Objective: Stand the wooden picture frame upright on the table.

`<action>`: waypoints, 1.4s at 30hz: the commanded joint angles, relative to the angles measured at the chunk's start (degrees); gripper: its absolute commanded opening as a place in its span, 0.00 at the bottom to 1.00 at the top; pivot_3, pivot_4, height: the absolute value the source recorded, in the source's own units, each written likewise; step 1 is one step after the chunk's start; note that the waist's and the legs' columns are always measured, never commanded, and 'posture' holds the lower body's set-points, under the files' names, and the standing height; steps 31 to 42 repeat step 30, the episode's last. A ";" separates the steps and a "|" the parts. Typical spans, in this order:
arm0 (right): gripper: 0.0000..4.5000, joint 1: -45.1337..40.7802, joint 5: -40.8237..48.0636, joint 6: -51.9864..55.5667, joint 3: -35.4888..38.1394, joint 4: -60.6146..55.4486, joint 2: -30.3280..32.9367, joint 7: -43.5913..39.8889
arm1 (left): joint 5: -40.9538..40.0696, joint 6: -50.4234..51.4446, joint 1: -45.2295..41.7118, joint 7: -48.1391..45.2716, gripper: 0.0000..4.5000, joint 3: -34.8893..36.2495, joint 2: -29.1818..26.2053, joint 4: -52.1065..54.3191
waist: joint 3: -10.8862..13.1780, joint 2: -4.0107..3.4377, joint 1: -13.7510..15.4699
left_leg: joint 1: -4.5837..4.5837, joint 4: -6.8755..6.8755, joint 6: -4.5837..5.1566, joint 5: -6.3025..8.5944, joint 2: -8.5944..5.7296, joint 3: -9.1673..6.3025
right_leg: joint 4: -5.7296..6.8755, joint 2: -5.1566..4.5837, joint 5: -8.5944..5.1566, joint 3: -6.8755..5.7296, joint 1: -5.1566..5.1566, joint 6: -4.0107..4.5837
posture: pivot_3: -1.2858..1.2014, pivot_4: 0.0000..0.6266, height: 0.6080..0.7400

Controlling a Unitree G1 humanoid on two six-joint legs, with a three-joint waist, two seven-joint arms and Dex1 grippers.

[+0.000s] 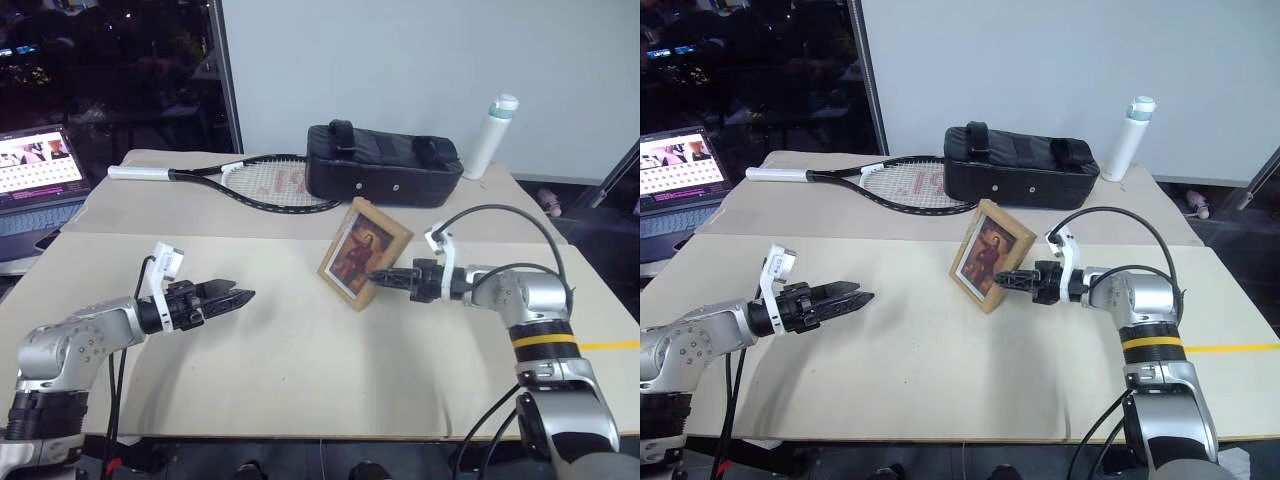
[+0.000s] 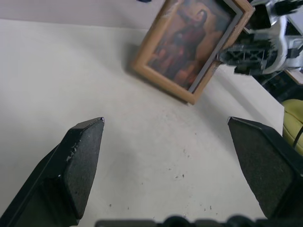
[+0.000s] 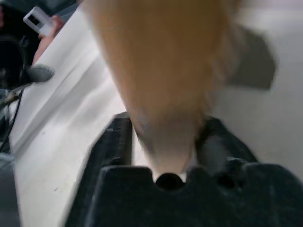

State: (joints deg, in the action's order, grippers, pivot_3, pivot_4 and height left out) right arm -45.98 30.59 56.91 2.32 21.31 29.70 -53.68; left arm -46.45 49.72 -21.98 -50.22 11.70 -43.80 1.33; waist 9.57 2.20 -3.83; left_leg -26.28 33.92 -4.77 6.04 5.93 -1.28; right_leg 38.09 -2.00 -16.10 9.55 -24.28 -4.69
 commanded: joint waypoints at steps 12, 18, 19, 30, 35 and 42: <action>0.99 14.87 -3.14 -9.62 -1.29 -13.93 13.90 -7.97 | 7.84 -9.90 0.26 -2.36 1.00 -0.94 1.24 0.99 | 0.00 0.00 1.19 | -0.02 0.00 0.00 0.00 0.00 -0.02 | -0.04 -0.01 -0.03 -0.04 0.02 -0.02 | 0.52 0.24 0.73; 0.99 27.76 -8.44 -31.84 6.98 -22.10 9.30 2.51 | 16.11 -16.71 1.93 3.34 1.00 -2.70 4.08 -0.82 | 0.00 -0.02 0.93 | 0.01 0.06 0.00 0.00 0.00 -0.01 | 0.00 -0.01 -0.04 -0.03 0.01 -0.05 | 0.52 0.24 0.73; 0.99 28.72 -5.86 -31.13 10.36 -23.83 6.28 6.21 | 17.89 -17.28 1.99 5.54 1.00 -3.29 5.13 -1.06 | 0.00 -0.03 0.77 | 0.03 0.09 0.00 0.00 0.00 -0.02 | 0.03 0.00 -0.02 -0.03 0.01 -0.06 | 0.52 0.24 0.73; 0.99 36.40 -9.29 -36.20 12.96 -28.05 -1.18 18.75 | 22.99 -22.97 0.93 8.82 1.00 -5.91 12.33 -3.01 | -0.01 -0.03 1.39 | 0.03 0.20 0.06 -0.06 -0.02 -0.05 | -0.01 -0.02 0.07 -0.04 0.15 -0.12 | 0.52 0.24 0.73; 0.99 36.40 -9.29 -36.20 12.96 -28.05 -1.18 18.75 | 22.99 -22.97 0.93 8.82 1.00 -5.91 12.33 -3.01 | -0.01 -0.03 1.39 | 0.03 0.20 0.06 -0.06 -0.02 -0.05 | -0.01 -0.02 0.07 -0.04 0.15 -0.12 | 0.52 0.24 0.73; 0.99 36.40 -9.29 -36.20 12.96 -28.05 -1.18 18.75 | 22.99 -22.97 0.93 8.82 1.00 -5.91 12.33 -3.01 | -0.01 -0.03 1.39 | 0.03 0.20 0.06 -0.06 -0.02 -0.05 | -0.01 -0.02 0.07 -0.04 0.15 -0.12 | 0.52 0.24 0.73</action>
